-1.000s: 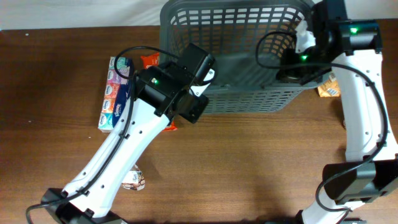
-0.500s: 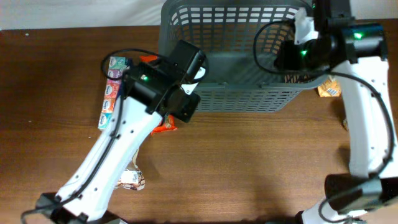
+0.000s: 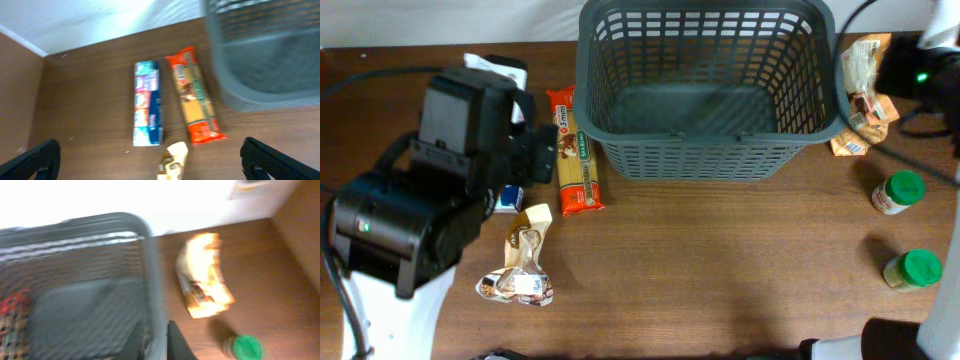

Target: Pack container

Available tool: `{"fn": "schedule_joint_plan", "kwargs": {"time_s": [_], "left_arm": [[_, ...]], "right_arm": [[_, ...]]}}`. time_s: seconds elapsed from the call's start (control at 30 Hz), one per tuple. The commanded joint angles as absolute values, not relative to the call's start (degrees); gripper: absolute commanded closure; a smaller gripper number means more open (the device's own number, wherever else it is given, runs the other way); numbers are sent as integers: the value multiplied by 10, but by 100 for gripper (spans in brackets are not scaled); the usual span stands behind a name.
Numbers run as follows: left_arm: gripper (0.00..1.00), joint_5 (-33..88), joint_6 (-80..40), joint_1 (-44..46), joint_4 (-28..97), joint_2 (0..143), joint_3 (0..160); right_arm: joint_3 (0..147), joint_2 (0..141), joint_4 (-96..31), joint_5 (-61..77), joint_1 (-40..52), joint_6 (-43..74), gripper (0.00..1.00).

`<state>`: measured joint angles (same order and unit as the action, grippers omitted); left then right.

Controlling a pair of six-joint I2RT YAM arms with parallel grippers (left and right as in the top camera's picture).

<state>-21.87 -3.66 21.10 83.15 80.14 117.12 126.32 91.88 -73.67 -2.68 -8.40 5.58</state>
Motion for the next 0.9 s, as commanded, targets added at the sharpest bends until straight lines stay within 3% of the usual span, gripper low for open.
{"fn": "schedule_joint_plan", "kwargs": {"time_s": [0.0,0.13,0.2,0.4,0.87], "left_arm": [[0,-238,-36,169,828,818,1169],[1,-238,-36,126,810,832,1169],[1,-238,-34,105,801,839,1169],[1,-230,-34,74,803,862,1169],[1,-198,-34,74,815,906,1169]], "right_arm": [[1260,967,-725,-52,-150,63,75],[1260,1019,-690,-20,-200,80,34],[1260,1045,-664,-6,-209,80,1],[1260,1118,-609,-7,-211,-6,1],[1260,1301,-619,10,-210,-116,1]]}}
